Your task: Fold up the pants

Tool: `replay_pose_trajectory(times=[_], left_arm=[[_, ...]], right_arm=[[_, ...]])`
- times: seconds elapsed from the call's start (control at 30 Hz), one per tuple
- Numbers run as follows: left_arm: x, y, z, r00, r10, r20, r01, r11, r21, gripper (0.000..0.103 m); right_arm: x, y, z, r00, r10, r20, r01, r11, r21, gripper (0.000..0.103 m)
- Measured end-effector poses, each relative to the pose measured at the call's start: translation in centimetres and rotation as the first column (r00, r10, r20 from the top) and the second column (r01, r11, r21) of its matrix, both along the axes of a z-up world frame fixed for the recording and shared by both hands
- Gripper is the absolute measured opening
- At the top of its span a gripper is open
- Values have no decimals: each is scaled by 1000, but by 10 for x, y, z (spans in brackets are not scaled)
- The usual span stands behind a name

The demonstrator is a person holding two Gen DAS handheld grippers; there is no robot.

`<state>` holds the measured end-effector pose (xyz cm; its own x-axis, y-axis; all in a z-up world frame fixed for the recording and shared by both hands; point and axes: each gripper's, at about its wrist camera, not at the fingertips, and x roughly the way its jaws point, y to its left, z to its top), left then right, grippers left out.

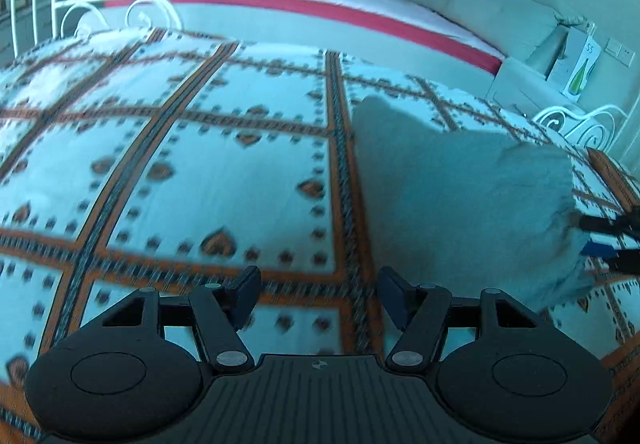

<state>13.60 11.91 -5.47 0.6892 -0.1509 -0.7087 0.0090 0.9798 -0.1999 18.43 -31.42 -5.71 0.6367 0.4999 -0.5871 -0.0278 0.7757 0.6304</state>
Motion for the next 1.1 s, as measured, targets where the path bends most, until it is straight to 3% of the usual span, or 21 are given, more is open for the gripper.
replay_pose_trajectory(times=[0.13, 0.23, 0.37, 0.4, 0.5, 0.6, 0.7, 0.77, 0.83, 0.97, 1.0, 1.07, 1.1], left_arm=[[-9, -1, -9, 1000, -12, -17, 12, 1000, 13, 64], [-10, -11, -10, 999, -50, -17, 51, 999, 20, 64], [-8, -25, -11, 998, -59, -25, 61, 996, 58, 64], [-8, -26, -11, 998, -61, -23, 62, 997, 48, 64], [-7, -28, -10, 998, -67, -20, 68, 996, 50, 68], [-9, -27, -8, 998, -58, -14, 59, 997, 47, 68], [-10, -21, -6, 999, -47, -6, 47, 998, 45, 68], [-9, -17, -5, 999, -34, -1, 34, 999, 39, 68], [-7, -14, -5, 1000, -17, 1, 17, 999, 31, 68], [-3, -11, -6, 1000, 20, -2, -20, 1000, 7, 69], [-3, -10, -6, 1000, 28, -3, -28, 1000, -1, 69], [-2, -8, -6, 999, 42, -5, -42, 999, -14, 70], [-2, -7, -6, 999, 50, -6, -51, 999, -18, 70]], right_arm=[[1, 9, 3, 999, 37, 14, -36, 999, -13, 42], [-1, 11, 8, 998, 53, 37, -52, 998, -31, 14], [-21, -2, 34, 988, 20, 154, -27, 999, 40, 11], [-24, -6, 34, 988, 2, 151, -8, 999, 37, 11], [-13, -14, 10, 999, -50, 6, 51, 999, -17, 12], [-16, -14, 13, 998, -53, 30, 54, 999, -11, 14], [-25, -13, 22, 996, -65, 64, 70, 995, -68, 28], [-29, -15, 24, 993, -95, 74, 103, 986, -128, 69], [-26, -18, 21, 993, -95, 70, 102, 989, -109, 71], [-6, -12, 3, 996, -91, -26, 88, 992, -86, 70], [-4, -10, -2, 995, -90, -39, 87, 993, -81, 69], [-3, -6, -1, 998, -65, -18, 64, 996, -70, 26], [-5, -6, 5, 998, -66, -1, 66, 995, -76, 24]])
